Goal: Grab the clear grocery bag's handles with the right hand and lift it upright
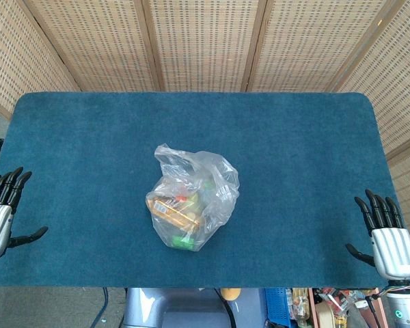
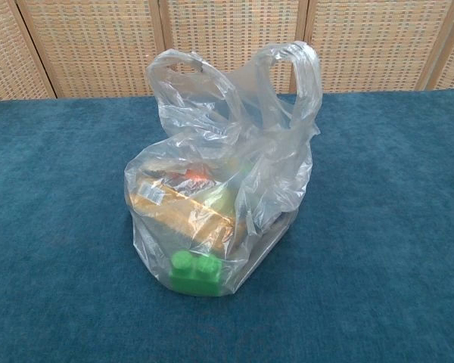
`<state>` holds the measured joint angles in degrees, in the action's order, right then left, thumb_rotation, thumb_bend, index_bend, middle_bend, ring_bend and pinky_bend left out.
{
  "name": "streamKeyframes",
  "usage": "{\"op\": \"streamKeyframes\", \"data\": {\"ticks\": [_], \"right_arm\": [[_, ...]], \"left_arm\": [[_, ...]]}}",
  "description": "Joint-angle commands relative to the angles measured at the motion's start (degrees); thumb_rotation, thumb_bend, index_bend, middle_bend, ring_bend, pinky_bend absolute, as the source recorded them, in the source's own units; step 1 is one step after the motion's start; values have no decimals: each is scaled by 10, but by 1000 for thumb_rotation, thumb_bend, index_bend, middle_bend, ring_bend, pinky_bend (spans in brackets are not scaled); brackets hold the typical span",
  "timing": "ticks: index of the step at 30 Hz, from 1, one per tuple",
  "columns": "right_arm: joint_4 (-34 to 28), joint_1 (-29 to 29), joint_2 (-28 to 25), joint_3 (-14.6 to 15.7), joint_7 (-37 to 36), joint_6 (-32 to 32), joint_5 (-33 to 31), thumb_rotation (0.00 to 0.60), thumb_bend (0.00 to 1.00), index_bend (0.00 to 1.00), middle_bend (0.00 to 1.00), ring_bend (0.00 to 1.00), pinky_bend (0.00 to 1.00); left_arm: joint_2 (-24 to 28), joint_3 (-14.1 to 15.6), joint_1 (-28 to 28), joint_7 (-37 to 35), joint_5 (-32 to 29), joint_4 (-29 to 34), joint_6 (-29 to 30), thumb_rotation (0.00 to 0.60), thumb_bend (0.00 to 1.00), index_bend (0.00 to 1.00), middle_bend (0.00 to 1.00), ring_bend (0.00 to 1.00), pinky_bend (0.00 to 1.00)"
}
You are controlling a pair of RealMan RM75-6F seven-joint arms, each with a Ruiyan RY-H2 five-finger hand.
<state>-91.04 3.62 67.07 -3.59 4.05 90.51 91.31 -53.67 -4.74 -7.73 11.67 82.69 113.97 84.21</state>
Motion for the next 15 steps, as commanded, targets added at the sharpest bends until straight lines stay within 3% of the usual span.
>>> {"op": "streamKeyframes", "data": {"ticks": [1,8,15], "right_arm": [[-1,1,-2,2,-5,-3,2,600,0,74,0,0,0],[-11,12,-16,18,-52,-26,25,600,0,74,0,0,0],[-37,103,-57,65,-280,-136,121,600,0,75,0,0,0]], "left_arm": [[0,1,0,1,0,0,0,600,133,0,0,0,0],[1,0,2,0,1,2,4,600,131,0,0,0,0],[1,-6,-2,-5,-12,0,1,600,131,0,0,0,0]]}}
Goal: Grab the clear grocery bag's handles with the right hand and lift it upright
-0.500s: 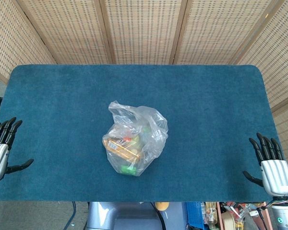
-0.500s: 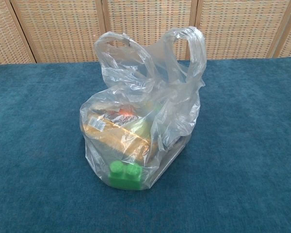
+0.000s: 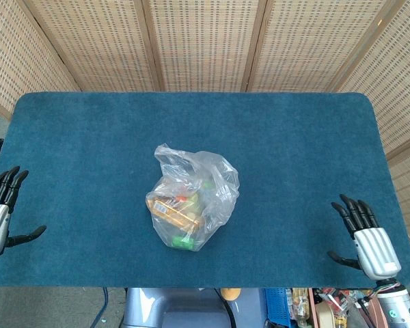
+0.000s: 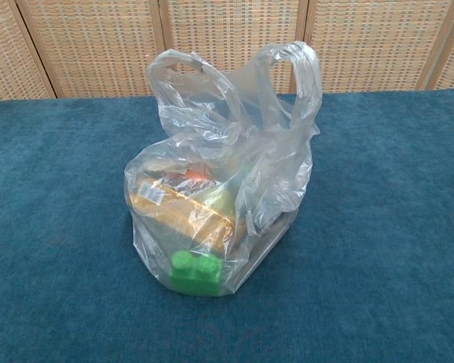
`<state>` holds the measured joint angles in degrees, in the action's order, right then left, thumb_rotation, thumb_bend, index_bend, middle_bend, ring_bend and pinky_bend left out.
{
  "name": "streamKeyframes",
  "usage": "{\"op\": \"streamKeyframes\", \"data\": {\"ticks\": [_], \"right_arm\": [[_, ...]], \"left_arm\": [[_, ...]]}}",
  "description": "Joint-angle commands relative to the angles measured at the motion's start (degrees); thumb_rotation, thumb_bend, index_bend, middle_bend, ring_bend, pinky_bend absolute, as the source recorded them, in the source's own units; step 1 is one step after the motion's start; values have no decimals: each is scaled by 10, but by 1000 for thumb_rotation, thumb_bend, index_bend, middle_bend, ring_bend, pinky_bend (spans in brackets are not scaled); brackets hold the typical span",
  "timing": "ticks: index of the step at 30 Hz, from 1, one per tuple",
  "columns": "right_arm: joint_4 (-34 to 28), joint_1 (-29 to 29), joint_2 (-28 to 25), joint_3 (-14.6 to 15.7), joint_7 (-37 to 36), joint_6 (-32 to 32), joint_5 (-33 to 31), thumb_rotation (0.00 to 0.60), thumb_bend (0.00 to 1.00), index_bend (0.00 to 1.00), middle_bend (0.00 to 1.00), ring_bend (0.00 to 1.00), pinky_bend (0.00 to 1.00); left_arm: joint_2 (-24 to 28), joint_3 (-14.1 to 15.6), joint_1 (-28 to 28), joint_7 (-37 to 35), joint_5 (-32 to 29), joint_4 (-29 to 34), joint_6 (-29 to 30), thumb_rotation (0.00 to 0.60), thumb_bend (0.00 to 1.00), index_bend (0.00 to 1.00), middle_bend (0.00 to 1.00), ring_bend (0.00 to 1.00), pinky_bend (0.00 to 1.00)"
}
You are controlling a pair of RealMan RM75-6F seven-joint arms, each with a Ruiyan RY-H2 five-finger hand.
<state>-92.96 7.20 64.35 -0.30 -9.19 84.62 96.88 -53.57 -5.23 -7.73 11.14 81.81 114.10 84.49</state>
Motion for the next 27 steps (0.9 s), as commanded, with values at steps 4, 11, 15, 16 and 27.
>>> {"op": "streamKeyframes", "data": {"ticks": [4,11,15,16,27], "right_arm": [[-30,125,-37,31,-243,-123,90,600,0,75,2,0,0],[-56,204,-32,7,-310,-209,64,600,0,76,6,0,0],[-66,223,-26,-5,-316,-229,46,600,0,76,9,0,0],[-69,230,-23,-10,-320,-237,38,600,0,76,8,0,0],[-107,287,-15,-32,-379,-297,-16,600,0,76,28,0,0]], "left_arm": [[0,-5,-4,1,-13,-1,-5,600,131,0,0,0,0],[-4,-11,-10,9,-34,-2,-13,600,132,0,0,0,0],[-5,-13,-12,12,-42,-3,-17,600,132,0,0,0,0],[-6,-14,-13,13,-45,-4,-19,600,132,0,0,0,0],[-9,-18,-22,12,-56,-9,-28,600,133,0,0,0,0]]}}
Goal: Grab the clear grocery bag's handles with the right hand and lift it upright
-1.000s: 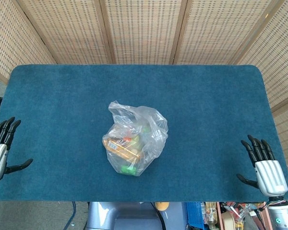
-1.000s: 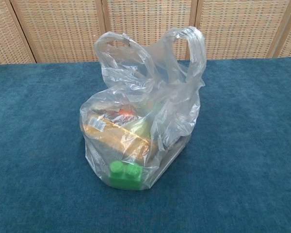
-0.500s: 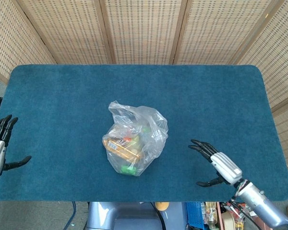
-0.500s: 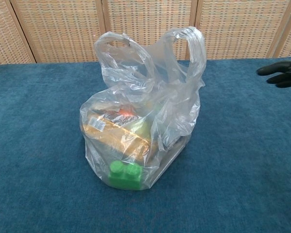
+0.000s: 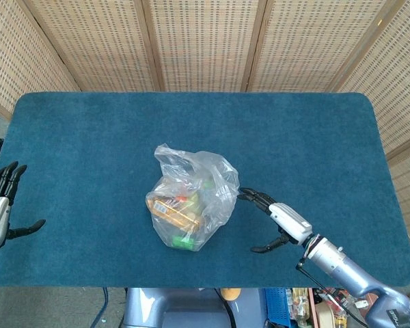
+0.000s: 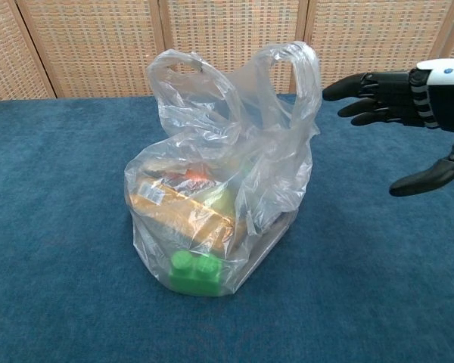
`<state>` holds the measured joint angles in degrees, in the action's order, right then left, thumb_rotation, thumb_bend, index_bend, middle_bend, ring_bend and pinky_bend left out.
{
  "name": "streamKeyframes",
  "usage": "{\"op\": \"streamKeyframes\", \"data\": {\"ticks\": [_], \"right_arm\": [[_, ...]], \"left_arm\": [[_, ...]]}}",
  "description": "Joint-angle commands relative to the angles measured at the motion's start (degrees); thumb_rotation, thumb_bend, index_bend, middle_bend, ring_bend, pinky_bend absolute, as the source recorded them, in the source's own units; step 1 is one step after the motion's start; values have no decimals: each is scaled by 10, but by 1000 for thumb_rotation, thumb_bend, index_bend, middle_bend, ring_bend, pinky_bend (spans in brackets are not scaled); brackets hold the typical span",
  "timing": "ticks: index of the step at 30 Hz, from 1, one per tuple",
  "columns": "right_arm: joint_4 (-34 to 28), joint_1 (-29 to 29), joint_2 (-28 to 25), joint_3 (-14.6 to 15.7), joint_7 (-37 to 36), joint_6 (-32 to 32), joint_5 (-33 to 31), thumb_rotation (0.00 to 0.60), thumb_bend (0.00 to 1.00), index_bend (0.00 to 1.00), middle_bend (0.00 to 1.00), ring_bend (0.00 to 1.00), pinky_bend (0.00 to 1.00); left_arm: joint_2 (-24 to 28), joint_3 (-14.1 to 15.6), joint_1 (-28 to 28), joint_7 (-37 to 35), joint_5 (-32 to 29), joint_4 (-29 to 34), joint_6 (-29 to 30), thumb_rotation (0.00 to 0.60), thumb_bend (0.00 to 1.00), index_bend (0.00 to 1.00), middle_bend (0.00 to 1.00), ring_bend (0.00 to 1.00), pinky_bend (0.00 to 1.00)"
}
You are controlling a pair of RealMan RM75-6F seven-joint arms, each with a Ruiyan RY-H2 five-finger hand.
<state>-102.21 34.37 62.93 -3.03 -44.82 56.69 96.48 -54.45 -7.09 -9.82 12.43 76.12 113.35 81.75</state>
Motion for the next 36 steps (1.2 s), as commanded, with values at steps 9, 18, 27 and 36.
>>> {"op": "streamKeyframes", "data": {"ticks": [9,18,27,36], "right_arm": [[-50,76,-6,-31,-100,-89,-61,600,0,112,65,0,0],[-54,121,15,-64,-109,-148,-131,600,0,130,91,0,0],[-66,166,19,-126,-223,-233,-221,600,0,211,271,57,4],[-61,167,10,-194,-402,-306,-216,600,106,246,360,173,291]], "left_arm": [[1,1,-1,-7,2,-1,1,600,133,0,0,0,0],[5,0,-2,-19,-1,-4,-3,600,132,0,0,0,0],[8,-3,-4,-27,-8,-6,-7,600,134,0,0,0,0],[7,-6,-10,-27,-21,-11,-15,600,134,0,0,0,0]]}}
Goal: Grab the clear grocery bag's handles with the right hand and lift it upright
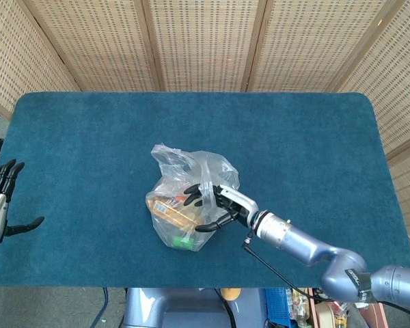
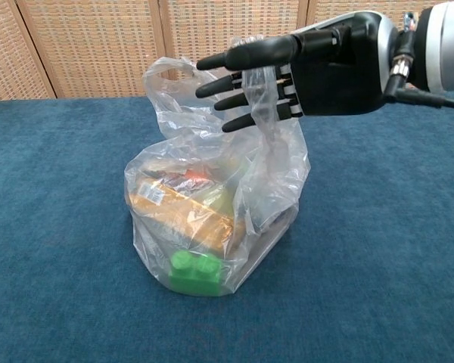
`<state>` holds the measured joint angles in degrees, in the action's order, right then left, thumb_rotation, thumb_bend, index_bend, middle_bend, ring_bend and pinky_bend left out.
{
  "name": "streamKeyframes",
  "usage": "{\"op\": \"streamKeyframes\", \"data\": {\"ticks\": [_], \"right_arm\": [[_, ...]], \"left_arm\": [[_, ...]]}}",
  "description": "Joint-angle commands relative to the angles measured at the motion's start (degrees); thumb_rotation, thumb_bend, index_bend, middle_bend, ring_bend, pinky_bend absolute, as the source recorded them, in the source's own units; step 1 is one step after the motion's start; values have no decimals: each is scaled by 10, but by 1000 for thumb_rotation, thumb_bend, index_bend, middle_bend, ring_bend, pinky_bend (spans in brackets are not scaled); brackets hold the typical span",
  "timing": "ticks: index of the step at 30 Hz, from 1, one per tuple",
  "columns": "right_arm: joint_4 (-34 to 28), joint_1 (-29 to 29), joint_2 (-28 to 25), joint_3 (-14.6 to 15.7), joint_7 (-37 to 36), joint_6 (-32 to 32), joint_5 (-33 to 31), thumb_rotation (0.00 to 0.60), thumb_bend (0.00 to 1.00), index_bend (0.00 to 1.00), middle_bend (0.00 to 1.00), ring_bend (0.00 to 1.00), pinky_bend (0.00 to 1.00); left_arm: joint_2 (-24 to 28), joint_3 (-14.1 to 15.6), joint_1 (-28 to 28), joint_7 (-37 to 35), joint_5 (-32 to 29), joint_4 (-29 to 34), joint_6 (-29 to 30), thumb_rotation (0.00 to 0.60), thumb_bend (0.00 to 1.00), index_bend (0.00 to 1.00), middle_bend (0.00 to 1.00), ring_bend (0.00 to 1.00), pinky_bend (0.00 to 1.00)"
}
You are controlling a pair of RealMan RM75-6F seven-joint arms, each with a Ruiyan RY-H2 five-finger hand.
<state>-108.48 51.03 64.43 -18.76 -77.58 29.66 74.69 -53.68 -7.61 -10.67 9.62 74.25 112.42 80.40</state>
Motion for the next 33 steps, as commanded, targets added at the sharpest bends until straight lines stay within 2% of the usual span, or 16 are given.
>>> {"op": "streamKeyframes", "data": {"ticks": [1,6,10,14,21,25,29,33], "right_arm": [[2,-1,-8,-42,-91,-42,6,600,123,246,366,182,321],[5,-14,-21,-60,-160,-62,43,600,256,240,418,244,437],[6,-21,-31,-61,-195,-64,72,600,311,261,434,260,444],[3,-24,-45,-55,-226,-57,105,600,315,270,446,271,444],[1,-23,-60,-35,-250,-41,133,600,321,273,454,281,444],[-1,-22,-65,-22,-263,-28,149,600,325,273,454,279,444],[0,-14,-74,-3,-286,-7,173,600,328,273,454,279,444],[7,-4,-81,15,-309,11,192,600,332,273,454,280,444]], "left_arm": [[-1,-1,-2,2,-4,-2,-3,600,134,0,0,0,0],[-6,-3,-9,10,-15,-4,-12,600,133,0,0,0,0],[-13,-5,-18,19,-20,-9,-20,600,134,0,0,0,0],[-26,-14,-39,4,-19,-29,-45,600,135,0,0,0,0],[-64,-54,-111,-42,18,-123,-95,600,140,0,0,0,0],[-106,-75,-174,-104,59,-204,-138,600,145,2,0,0,0],[-158,-85,-235,-155,80,-278,-179,600,149,54,0,0,0],[-207,-89,-283,-151,74,-320,-222,600,153,104,0,0,0]]}}
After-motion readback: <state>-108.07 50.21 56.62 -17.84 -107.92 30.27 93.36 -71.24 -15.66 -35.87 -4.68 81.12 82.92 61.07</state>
